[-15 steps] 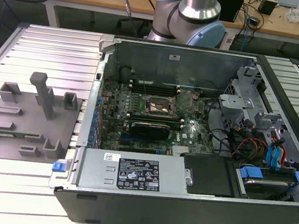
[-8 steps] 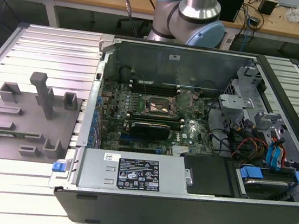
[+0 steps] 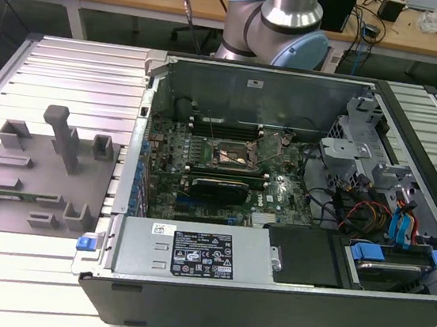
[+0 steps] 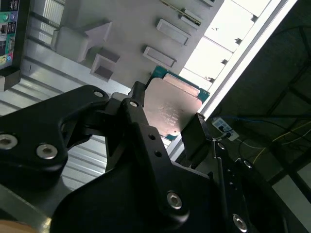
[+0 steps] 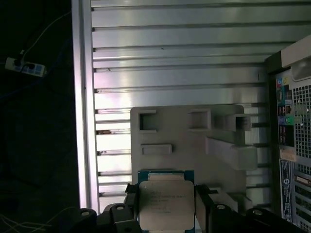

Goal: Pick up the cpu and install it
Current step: 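Pick up the cpu and move it towards the insertion slot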

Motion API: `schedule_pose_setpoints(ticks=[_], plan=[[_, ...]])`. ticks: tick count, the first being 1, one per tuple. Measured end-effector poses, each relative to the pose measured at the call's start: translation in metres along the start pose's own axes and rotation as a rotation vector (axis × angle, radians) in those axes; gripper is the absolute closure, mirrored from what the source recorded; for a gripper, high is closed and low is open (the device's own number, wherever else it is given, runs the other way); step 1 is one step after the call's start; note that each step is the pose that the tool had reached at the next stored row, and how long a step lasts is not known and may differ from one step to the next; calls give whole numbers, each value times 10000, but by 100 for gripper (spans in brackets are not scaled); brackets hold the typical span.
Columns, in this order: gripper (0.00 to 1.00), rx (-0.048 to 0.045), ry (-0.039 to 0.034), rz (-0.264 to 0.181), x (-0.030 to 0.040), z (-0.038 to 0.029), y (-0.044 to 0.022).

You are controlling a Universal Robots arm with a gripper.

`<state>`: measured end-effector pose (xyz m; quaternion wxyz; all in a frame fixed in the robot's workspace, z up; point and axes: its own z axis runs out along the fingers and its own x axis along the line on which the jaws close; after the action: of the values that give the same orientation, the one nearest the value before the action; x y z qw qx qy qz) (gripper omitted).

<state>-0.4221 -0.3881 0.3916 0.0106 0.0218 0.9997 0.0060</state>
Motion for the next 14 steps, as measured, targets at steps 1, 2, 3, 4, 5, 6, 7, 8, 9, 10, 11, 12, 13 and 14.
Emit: schedule_pose_setpoints(ticks=[1, 2, 3, 4, 5, 6, 7, 8, 9, 10, 11, 12, 13, 14], plan=[[45, 21, -8, 0, 0, -35, 7], [45, 27, -15, -3, -2, -67, 8], [45, 32, -25, -1, -2, -95, 12], [45, 37, -31, -1, -2, -120, 15], [45, 38, -36, -1, -2, -138, 18], [45, 39, -43, -3, -4, -175, 19], [45, 39, -51, -2, -4, -206, 21], [45, 38, -62, -2, -4, -222, 21], [45, 38, -62, -2, -4, -222, 22], [45, 38, -62, -2, -4, -223, 22], [45, 38, -61, -2, -4, -223, 22], [45, 38, -61, -2, -4, -223, 22], [45, 39, -60, -2, -5, -224, 23], [45, 40, -57, 0, -9, -225, 23]])
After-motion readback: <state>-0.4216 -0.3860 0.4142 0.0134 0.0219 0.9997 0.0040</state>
